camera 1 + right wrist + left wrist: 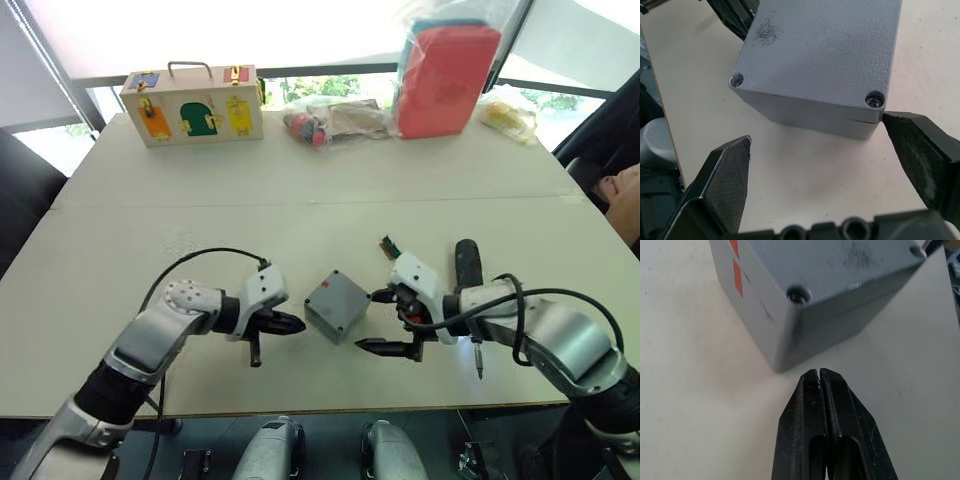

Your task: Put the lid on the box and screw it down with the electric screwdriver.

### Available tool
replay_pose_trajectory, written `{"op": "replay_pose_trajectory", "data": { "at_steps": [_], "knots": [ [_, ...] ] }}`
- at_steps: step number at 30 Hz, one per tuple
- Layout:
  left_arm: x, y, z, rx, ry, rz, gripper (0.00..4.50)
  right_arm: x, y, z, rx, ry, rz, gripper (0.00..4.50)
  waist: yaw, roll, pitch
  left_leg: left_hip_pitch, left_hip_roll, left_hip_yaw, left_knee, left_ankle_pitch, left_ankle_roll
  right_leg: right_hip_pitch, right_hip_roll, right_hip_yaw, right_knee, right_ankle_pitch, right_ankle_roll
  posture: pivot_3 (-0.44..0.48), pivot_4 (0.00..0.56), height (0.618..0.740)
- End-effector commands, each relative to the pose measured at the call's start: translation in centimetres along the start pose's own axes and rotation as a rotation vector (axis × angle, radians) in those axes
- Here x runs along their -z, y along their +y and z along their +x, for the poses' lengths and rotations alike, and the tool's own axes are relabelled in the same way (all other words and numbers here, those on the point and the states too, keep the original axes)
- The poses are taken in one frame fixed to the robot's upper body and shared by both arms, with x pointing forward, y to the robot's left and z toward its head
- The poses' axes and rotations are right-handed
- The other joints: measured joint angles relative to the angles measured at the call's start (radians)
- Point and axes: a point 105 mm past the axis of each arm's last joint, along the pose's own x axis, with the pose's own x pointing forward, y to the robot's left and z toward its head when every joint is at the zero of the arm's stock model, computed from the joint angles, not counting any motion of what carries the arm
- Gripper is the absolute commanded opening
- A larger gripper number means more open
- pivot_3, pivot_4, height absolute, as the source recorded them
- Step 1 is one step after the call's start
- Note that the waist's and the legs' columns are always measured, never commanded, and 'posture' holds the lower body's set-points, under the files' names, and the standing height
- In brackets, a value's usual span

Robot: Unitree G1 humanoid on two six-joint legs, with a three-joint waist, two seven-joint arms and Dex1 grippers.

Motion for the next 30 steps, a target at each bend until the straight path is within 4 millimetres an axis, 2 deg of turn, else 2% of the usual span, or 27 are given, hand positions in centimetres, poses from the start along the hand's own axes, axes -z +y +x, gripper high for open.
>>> {"op": "replay_pose_trajectory", "data": {
  "at_steps": [1, 7, 21, 26, 28, 30],
  "knots": [
    [-1.2, 0.9, 0.0, -0.041, -0.037, 0.023, 0.00, -1.2, 1.6, -0.3, -0.057, -0.046, -0.016, 4.43, -0.001, 0.000, 0.000, 0.000, 0.000, 0.000, 0.000, 0.000, 0.000, 0.000, 0.000, 0.000, 0.000, 0.000, 0.000, 0.000, 0.150, 0.740],
    [-1.5, 1.5, 0.2, -0.059, -0.046, 0.036, 0.00, -1.1, 2.2, -0.5, -0.050, -0.053, 0.018, 4.43, -0.001, 0.000, 0.000, 0.000, 0.000, 0.000, 0.000, 0.000, 0.000, 0.000, 0.000, 0.000, 0.001, 0.000, 0.000, 0.000, 0.150, 0.740],
    [-2.2, 2.3, -0.3, -0.093, -0.063, 0.052, 0.00, -1.2, 1.4, -1.0, -0.007, -0.061, 0.034, 4.43, 0.000, 0.000, 0.000, 0.000, 0.000, 0.000, 0.001, 0.000, 0.000, -0.001, 0.000, 0.000, 0.002, 0.000, 0.000, 0.000, 0.150, 0.740],
    [-2.8, 2.9, -1.0, -0.122, -0.104, 0.037, 0.00, -2.2, 0.8, -4.3, 0.007, -0.109, 0.080, 4.43, 0.002, 0.000, 0.000, 0.000, 0.000, 0.000, 0.004, -0.001, 0.001, 0.000, 0.000, 0.000, 0.003, 0.000, 0.000, 0.000, 0.150, 0.740],
    [-3.2, 3.2, -1.4, -0.134, -0.126, 0.027, 0.00, -3.3, -0.6, -6.7, 0.031, -0.178, 0.134, 4.43, 0.000, 0.000, 0.000, -0.001, 0.000, 0.000, 0.007, -0.002, 0.003, 0.001, 0.000, 0.000, 0.003, 0.000, 0.000, 0.000, 0.150, 0.740],
    [-3.5, 3.4, -2.0, -0.145, -0.136, 0.028, 0.00, -4.0, -2.2, -8.3, 0.076, -0.231, 0.169, 4.43, -0.001, 0.000, 0.000, 0.000, 0.000, 0.000, 0.009, -0.002, 0.004, 0.002, 0.000, 0.000, 0.003, 0.000, 0.000, 0.000, 0.150, 0.740]
  ]
}}
